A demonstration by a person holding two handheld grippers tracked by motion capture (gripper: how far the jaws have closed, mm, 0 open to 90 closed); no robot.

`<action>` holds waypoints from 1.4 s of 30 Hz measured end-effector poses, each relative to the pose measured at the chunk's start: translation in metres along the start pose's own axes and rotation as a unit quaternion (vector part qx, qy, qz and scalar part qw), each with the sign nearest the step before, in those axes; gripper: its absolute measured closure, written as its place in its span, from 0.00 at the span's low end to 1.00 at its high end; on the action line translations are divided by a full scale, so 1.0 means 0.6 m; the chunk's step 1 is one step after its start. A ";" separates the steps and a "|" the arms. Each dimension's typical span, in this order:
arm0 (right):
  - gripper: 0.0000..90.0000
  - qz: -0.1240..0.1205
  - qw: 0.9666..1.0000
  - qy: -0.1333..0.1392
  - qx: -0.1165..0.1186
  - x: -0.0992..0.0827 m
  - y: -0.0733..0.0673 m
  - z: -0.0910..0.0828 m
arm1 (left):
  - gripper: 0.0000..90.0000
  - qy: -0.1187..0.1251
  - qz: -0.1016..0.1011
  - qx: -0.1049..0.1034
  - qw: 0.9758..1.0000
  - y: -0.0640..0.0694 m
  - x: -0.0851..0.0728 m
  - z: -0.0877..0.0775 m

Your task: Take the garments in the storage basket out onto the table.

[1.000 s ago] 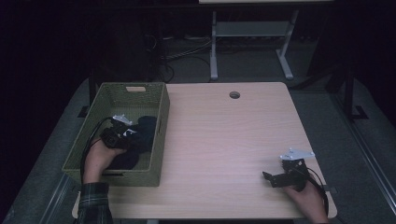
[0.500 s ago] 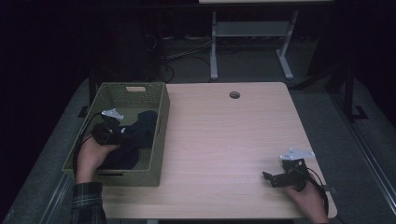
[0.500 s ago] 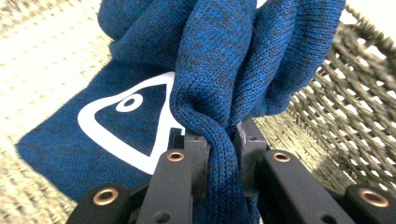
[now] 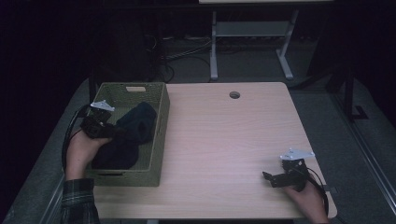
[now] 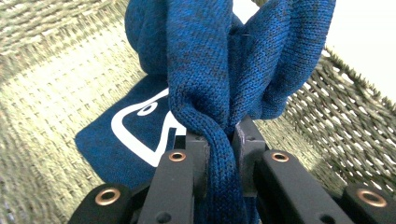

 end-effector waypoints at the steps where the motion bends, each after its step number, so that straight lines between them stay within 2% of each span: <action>1: 0.00 0.000 1.000 0.000 0.000 0.000 0.000 0.000 | 0.88 0.000 0.000 0.000 1.000 0.000 0.000 0.000; 5: 0.00 0.000 1.000 0.000 0.000 0.000 0.000 0.000 | 0.89 0.002 0.000 0.005 1.000 -0.001 0.006 -0.014; 18: 0.00 0.000 1.000 0.000 0.000 0.000 0.000 0.000 | 0.89 0.035 0.001 0.016 0.999 0.002 0.034 -0.065; 24: 0.00 0.000 1.000 0.000 0.000 0.000 0.000 0.000 | 0.89 0.039 0.010 0.024 0.999 0.006 0.051 -0.088; 42: 0.00 -0.001 1.000 0.000 0.000 0.000 0.000 0.000 | 0.90 0.064 0.015 0.033 0.997 0.019 0.091 -0.146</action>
Point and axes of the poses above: each handheld gripper's, and its own axes: z roughly forward along the jaws, x roughly out of its top, y roughly to its right, the point moved 3 cm from there along z, roughly forward along the jaws, and after that the axes turned 11 degrees about -y, right-handed, at the moved point
